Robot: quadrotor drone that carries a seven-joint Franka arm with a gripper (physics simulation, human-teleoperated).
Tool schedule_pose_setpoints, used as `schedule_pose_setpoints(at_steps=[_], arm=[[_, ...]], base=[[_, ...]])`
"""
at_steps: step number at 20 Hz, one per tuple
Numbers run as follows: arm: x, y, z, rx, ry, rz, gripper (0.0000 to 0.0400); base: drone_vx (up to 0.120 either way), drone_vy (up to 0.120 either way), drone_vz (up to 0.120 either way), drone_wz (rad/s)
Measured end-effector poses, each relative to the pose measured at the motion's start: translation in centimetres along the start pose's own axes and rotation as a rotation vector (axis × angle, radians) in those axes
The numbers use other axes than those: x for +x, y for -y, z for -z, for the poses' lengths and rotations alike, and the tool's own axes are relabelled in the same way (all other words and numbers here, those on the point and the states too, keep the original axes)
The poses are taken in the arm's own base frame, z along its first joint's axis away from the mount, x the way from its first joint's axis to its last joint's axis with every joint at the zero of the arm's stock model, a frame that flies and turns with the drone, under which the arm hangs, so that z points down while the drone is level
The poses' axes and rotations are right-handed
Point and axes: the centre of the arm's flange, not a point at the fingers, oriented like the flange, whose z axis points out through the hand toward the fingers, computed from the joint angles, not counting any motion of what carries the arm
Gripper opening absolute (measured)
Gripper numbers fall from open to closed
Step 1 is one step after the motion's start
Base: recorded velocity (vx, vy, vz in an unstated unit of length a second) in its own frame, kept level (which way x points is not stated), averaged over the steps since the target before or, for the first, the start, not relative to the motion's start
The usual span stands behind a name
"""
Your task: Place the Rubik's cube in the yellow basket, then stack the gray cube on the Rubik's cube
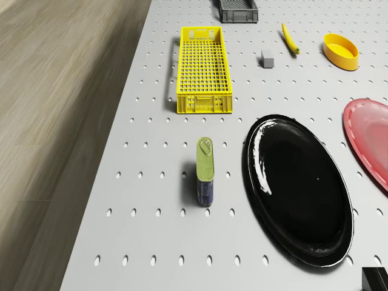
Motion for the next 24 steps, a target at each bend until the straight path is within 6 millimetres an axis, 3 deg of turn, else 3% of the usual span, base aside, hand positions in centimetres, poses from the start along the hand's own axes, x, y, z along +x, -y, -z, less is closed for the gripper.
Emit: schedule_pose_setpoints(at_steps=[3,6,11,16,19,24], arm=[[-3.2,3.1,-1.1,-0.330,-0.330,0.010,0.0400],[-5.9,5.8,-4.5,-0.697,-0.694,0.021,0.0400],[-7.1,6.8,-10.8,-1.170,-1.165,0.037,0.0400],[-6.7,6.2,-14.0,-1.402,-1.400,0.049,0.0400],[-6.4,5.9,-14.8,-1.470,-1.470,0.053,0.0400],[-6.2,5.6,-15.5,-1.526,-1.528,0.058,0.0400]], base=[[0.120,0.000,-0.120,0.000],[0.120,0.000,-0.120,0.000],[0.120,0.000,-0.120,0.000],[0.120,0.000,-0.120,0.000],[0.120,-0.013,-0.120,0.000],[0.120,-0.120,-0.120,0.000]])
